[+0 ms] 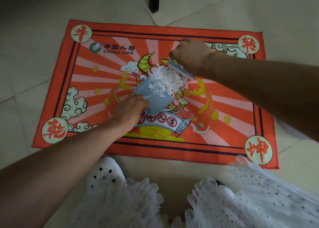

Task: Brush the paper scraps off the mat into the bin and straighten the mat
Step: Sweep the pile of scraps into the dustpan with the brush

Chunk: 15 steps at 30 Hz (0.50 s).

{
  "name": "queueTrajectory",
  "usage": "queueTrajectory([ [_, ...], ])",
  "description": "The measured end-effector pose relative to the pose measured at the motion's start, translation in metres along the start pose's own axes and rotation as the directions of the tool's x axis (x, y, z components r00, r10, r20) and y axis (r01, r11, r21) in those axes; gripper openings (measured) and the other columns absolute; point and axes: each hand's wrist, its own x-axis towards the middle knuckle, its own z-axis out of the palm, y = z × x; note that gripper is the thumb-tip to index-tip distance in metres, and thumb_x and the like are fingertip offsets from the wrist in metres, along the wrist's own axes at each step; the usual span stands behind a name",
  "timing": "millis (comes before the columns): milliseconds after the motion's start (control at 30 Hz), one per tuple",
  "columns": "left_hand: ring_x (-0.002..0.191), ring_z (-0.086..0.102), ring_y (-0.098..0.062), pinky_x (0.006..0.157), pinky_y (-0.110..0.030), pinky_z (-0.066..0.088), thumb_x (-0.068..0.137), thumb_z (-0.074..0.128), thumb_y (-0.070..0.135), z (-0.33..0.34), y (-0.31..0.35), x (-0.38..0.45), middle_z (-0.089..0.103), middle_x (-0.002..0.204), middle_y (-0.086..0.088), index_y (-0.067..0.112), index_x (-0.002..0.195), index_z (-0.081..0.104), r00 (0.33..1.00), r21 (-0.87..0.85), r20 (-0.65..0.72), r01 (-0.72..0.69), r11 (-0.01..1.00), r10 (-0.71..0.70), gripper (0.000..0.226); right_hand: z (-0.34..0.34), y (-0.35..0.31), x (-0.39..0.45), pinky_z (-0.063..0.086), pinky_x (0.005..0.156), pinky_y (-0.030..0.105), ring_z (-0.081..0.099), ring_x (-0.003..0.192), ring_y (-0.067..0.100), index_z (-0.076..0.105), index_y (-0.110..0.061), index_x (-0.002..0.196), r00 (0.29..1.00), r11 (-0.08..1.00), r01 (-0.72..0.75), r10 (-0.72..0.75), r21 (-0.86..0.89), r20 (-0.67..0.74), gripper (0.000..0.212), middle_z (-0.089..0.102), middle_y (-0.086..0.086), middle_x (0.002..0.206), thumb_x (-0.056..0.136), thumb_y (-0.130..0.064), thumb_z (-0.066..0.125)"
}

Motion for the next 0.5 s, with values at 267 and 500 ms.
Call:
queueTrajectory([
  [267,0.103,0.048,-0.030,0.062,-0.040,0.046,0.073,0.073,-0.004,0.011,0.002,-0.006,0.051,0.106,-0.010,0.010,0.103,0.062,0.995,0.010,-0.092,0.033,0.999,-0.032,0.034,0.012,-0.003,0.005,0.052,0.074,0.040,0.062,0.092,0.036,0.053,-0.010,0.124,0.966,0.861,-0.169,0.241,0.480,-0.091,0.034,0.065,0.018,0.105,0.090,-0.005,0.052],
  [500,0.112,0.052,-0.033,0.062,-0.040,0.053,0.069,0.083,0.017,0.013,0.008,-0.019,0.046,0.127,-0.013,0.014,0.133,0.048,0.948,-0.060,-0.203,0.239,0.969,-0.246,0.073,0.019,0.003,-0.001,0.046,0.068,0.032,0.062,0.088,0.033,0.061,-0.006,0.107,0.909,0.716,-0.306,0.415,0.627,-0.030,0.033,0.064,0.016,0.104,0.095,-0.035,0.055],
])
